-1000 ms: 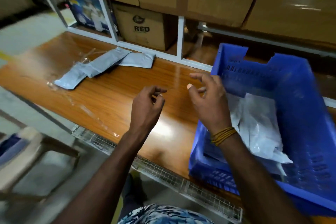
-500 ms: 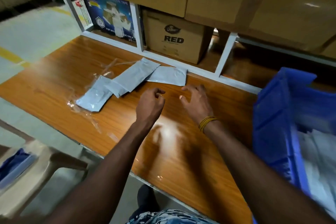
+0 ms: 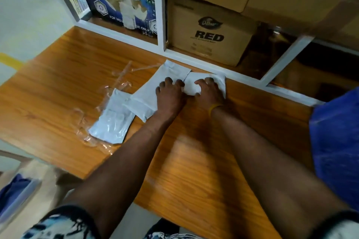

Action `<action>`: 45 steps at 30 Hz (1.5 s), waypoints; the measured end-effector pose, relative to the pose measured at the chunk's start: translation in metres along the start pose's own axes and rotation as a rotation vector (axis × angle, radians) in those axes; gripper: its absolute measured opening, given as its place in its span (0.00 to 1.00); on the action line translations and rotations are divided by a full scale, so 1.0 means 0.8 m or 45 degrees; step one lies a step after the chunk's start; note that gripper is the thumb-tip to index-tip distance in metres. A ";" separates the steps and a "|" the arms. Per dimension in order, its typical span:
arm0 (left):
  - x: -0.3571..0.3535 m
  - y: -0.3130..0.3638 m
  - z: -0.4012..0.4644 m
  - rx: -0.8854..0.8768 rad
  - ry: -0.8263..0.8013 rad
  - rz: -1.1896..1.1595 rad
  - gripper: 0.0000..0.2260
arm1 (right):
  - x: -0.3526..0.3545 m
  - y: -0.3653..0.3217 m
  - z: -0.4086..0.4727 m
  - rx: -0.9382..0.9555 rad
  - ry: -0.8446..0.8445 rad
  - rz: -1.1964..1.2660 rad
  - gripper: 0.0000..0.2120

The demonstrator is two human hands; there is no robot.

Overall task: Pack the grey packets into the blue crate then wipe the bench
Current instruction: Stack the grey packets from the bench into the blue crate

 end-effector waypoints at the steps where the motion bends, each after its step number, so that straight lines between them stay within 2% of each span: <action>1: -0.003 -0.007 0.008 0.007 -0.023 0.049 0.20 | -0.002 0.001 0.015 0.015 -0.067 -0.067 0.27; 4: -0.015 -0.027 0.026 0.023 -0.136 0.140 0.20 | -0.006 0.013 0.048 0.066 -0.269 -0.277 0.35; 7: -0.022 -0.045 0.033 0.002 -0.200 0.141 0.18 | -0.008 0.028 0.046 0.059 -0.386 -0.329 0.37; 11: -0.026 -0.052 0.016 -0.023 -0.047 0.198 0.16 | 0.000 0.019 -0.008 0.022 -0.163 -0.417 0.33; 14: -0.031 -0.049 -0.022 -0.109 0.077 0.233 0.21 | -0.007 0.014 -0.070 -0.141 -0.098 -0.388 0.32; 17: -0.042 -0.045 -0.061 -0.133 0.011 0.192 0.24 | -0.018 0.021 -0.138 -0.329 -0.094 -0.369 0.32; 20: -0.046 -0.036 -0.092 -0.122 -0.076 0.117 0.24 | -0.018 0.028 -0.183 -0.327 0.020 -0.494 0.34; 25: -0.042 -0.033 -0.105 -0.106 -0.053 0.036 0.22 | -0.029 0.044 -0.186 -0.195 -0.008 -0.216 0.29; 30: -0.027 -0.032 -0.101 -0.115 -0.070 -0.038 0.21 | -0.022 0.045 -0.180 -0.117 -0.027 -0.144 0.29; 34: -0.008 -0.032 -0.106 0.017 0.008 -0.268 0.20 | 0.005 0.060 -0.195 -0.345 0.219 0.311 0.25; 36: 0.003 -0.027 -0.114 0.079 0.081 -0.371 0.20 | 0.025 0.065 -0.211 -0.404 0.318 0.437 0.24; 45: 0.039 0.070 -0.197 0.032 0.241 -0.664 0.17 | 0.107 0.079 -0.294 -0.337 0.602 0.497 0.25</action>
Point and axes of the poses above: each hand's wrist, its own z-axis towards the middle knuckle, its own x-axis out of the back of the hand, y = z × x, the point moved 3 cm from there along z, towards the middle knuckle, and after that the axes turned 4 degrees about y, right-handed, at the moved point
